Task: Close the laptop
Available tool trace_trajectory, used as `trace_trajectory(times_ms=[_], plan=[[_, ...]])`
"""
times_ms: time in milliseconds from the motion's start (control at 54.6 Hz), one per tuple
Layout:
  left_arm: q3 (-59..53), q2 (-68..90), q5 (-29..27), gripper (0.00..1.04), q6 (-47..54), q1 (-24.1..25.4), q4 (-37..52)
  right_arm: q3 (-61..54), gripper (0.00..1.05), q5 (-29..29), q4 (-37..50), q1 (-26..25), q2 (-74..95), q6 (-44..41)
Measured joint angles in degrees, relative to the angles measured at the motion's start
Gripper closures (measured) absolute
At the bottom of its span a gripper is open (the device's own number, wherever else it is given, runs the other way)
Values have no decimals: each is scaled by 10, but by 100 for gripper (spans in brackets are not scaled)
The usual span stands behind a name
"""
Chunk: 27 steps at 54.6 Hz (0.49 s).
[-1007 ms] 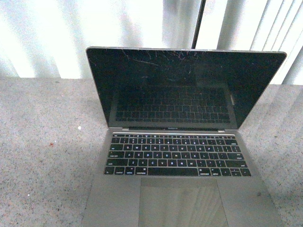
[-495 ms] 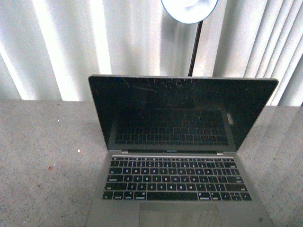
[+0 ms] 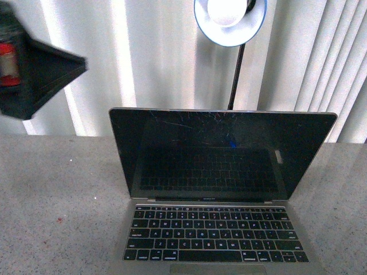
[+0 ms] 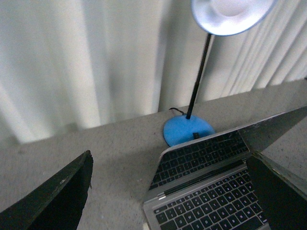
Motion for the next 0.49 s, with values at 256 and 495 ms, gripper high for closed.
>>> trace_trajectory(times_ms=[256,495], plan=[[191,152,-102,7,140,-42,-77,115,7,-64,19,11,160,-104],[276,224,-117,7,166,-46,-125,173,7,-69,24,37,199,-101]])
